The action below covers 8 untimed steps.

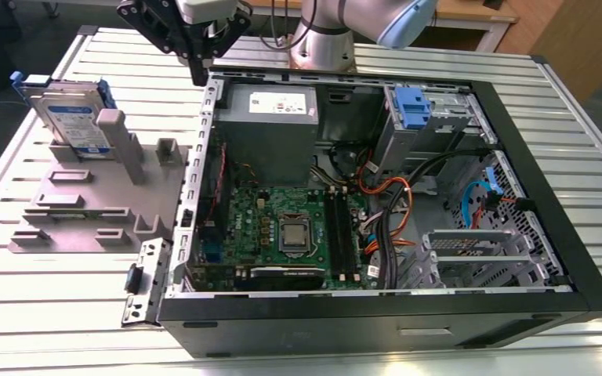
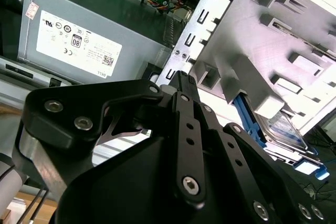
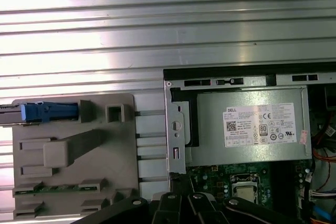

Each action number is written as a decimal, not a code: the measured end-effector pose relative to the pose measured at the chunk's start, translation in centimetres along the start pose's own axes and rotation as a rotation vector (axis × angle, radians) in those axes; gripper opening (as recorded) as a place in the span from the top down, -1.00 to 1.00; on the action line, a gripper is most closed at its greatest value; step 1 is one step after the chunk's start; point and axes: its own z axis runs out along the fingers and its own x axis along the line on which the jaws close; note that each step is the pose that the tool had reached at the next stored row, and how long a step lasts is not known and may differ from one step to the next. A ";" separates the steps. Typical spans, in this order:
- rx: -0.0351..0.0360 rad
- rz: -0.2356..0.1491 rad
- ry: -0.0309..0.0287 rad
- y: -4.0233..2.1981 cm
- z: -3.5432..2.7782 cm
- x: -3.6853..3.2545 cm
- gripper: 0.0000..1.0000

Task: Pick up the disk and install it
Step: 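Reach for the disk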

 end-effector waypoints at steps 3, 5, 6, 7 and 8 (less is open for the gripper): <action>0.0000 0.000 -0.0001 -0.01 0.00 0.08 0.79; 0.0000 0.000 0.0000 -0.02 0.00 0.18 0.79; 0.0000 0.000 0.0000 -0.02 -0.01 0.25 0.79; 0.0000 0.000 0.0000 -0.03 -0.01 0.32 0.79; 0.0000 0.000 0.0000 -0.03 -0.01 0.39 0.79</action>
